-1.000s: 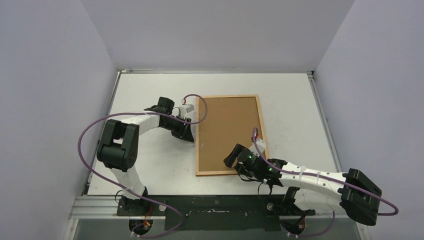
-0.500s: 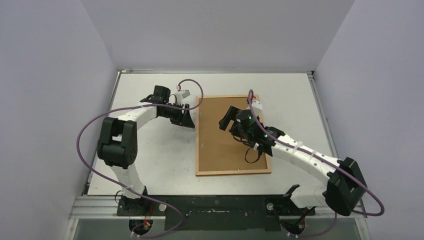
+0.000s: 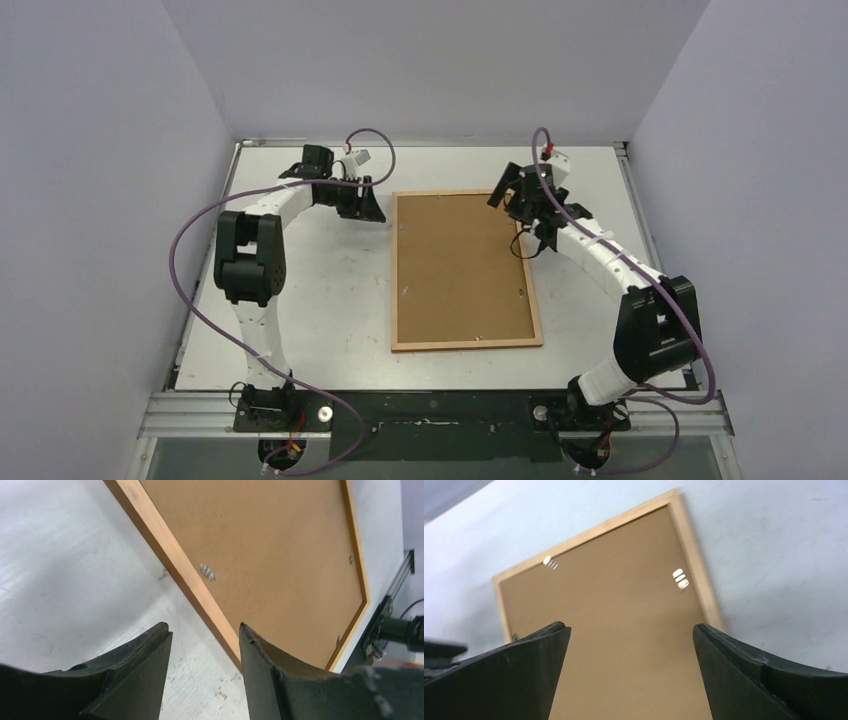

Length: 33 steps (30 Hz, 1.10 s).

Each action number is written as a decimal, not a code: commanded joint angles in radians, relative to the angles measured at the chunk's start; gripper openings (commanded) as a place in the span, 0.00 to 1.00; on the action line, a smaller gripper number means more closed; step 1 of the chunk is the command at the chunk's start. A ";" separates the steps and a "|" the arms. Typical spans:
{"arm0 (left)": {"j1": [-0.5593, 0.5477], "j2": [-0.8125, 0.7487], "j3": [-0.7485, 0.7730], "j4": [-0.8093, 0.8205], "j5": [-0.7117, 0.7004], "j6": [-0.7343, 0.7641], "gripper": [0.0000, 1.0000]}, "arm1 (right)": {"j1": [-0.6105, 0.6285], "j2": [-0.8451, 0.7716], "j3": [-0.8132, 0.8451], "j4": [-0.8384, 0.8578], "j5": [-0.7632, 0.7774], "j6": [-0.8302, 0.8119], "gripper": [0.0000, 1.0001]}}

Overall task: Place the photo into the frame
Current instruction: Install the photo frame at the center of the board, then adjust the photo frame at the center of the board.

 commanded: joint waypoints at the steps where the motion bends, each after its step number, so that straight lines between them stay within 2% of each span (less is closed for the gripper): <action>1: -0.008 -0.070 -0.118 -0.078 0.081 0.186 0.50 | -0.169 0.093 0.005 0.079 -0.127 -0.038 0.95; 6: -0.021 -0.171 -0.274 -0.160 0.102 0.404 0.49 | -0.226 0.285 0.115 0.101 -0.255 -0.024 0.90; 11: -0.060 -0.211 -0.365 -0.191 0.029 0.529 0.47 | -0.240 0.410 0.174 0.165 -0.349 0.024 0.90; 16: -0.095 -0.227 -0.436 -0.135 0.006 0.527 0.44 | -0.228 0.514 0.262 0.202 -0.439 0.066 0.90; 22: -0.151 -0.240 -0.489 -0.112 -0.001 0.535 0.43 | -0.172 0.617 0.395 0.205 -0.469 0.091 0.90; 33: -0.214 -0.249 -0.466 -0.206 0.051 0.540 0.43 | 0.006 0.909 0.842 0.077 -0.540 0.098 0.90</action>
